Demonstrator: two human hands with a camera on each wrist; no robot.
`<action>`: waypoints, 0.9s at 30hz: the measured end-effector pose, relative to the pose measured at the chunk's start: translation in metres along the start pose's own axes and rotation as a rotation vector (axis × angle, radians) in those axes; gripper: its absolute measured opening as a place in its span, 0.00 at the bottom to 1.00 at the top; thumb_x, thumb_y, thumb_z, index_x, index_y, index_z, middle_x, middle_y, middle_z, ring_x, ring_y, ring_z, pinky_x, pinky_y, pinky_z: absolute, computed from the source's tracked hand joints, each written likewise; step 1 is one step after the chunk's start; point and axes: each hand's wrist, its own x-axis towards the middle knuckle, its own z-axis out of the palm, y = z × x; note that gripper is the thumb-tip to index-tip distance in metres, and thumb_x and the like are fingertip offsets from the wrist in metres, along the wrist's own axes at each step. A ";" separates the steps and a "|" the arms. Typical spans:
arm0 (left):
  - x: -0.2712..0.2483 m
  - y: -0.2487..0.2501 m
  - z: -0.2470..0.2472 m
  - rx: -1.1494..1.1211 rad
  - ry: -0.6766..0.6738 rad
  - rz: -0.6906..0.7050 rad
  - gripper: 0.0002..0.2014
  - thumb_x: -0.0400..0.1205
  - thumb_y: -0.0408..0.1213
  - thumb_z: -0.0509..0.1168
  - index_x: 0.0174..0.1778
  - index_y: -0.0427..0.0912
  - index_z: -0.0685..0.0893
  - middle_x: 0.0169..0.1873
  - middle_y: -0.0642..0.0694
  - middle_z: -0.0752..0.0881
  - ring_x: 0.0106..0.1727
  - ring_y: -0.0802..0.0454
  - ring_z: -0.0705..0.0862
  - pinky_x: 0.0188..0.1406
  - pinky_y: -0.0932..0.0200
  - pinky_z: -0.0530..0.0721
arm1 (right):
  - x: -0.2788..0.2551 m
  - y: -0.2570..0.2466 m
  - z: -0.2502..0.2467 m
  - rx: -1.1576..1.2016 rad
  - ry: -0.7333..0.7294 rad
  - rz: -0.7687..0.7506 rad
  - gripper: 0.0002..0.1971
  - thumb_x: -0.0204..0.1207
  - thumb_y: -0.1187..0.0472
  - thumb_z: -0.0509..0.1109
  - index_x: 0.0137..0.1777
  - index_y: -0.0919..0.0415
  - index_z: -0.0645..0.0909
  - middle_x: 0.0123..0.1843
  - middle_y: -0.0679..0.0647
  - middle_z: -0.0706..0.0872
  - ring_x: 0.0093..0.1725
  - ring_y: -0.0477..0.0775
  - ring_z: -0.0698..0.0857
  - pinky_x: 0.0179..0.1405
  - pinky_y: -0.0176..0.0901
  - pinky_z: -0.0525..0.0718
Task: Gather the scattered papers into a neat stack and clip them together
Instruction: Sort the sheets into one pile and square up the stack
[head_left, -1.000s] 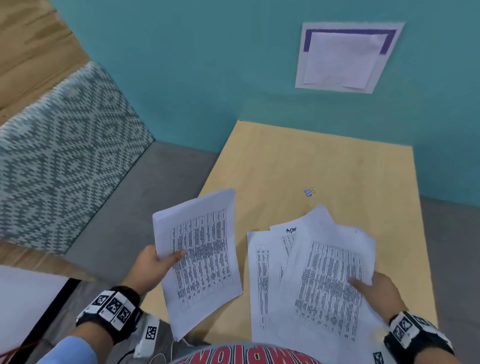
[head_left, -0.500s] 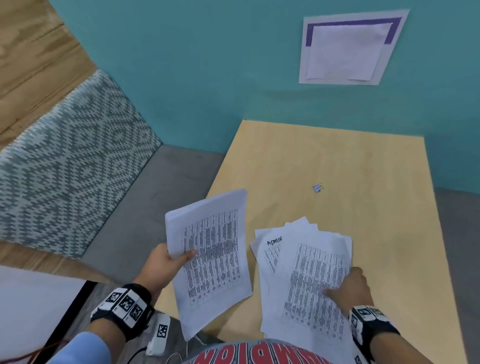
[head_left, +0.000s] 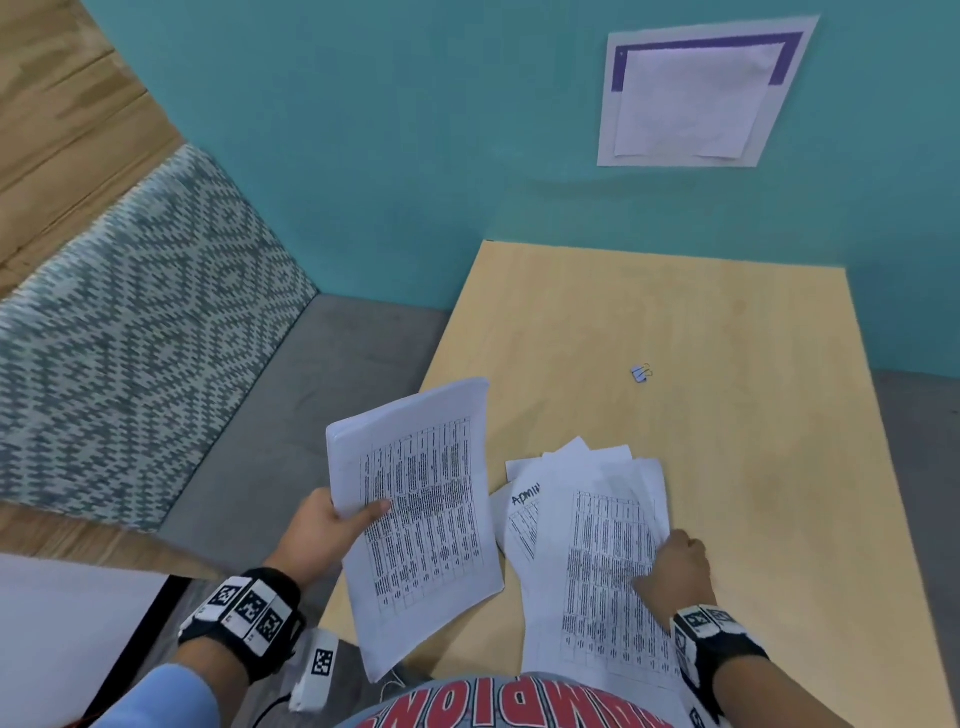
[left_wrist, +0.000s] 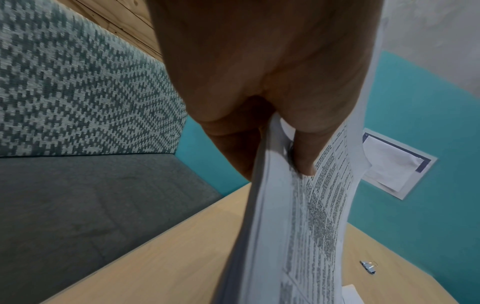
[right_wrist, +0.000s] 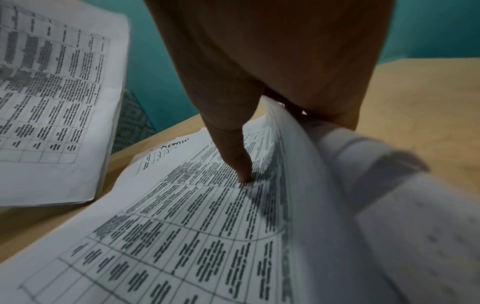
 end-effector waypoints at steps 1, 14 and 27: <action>0.001 0.001 0.000 0.010 -0.005 0.004 0.10 0.83 0.43 0.79 0.58 0.47 0.95 0.52 0.52 0.99 0.52 0.55 0.98 0.55 0.52 0.95 | -0.001 -0.003 0.002 0.030 -0.005 0.004 0.26 0.67 0.67 0.81 0.61 0.68 0.73 0.54 0.63 0.80 0.50 0.63 0.85 0.50 0.56 0.91; 0.003 0.007 -0.003 -0.002 0.035 -0.025 0.07 0.82 0.42 0.80 0.55 0.48 0.96 0.48 0.53 0.99 0.49 0.56 0.98 0.52 0.52 0.94 | 0.000 0.010 -0.041 0.573 -0.250 0.070 0.20 0.76 0.66 0.82 0.67 0.63 0.87 0.55 0.57 0.92 0.56 0.61 0.91 0.65 0.55 0.86; 0.009 0.032 0.045 -0.033 -0.049 -0.032 0.11 0.78 0.46 0.82 0.55 0.52 0.94 0.49 0.50 0.99 0.54 0.49 0.97 0.65 0.37 0.93 | -0.046 0.044 -0.206 0.833 -0.036 -0.293 0.15 0.76 0.66 0.82 0.61 0.54 0.90 0.58 0.52 0.96 0.56 0.52 0.95 0.55 0.52 0.90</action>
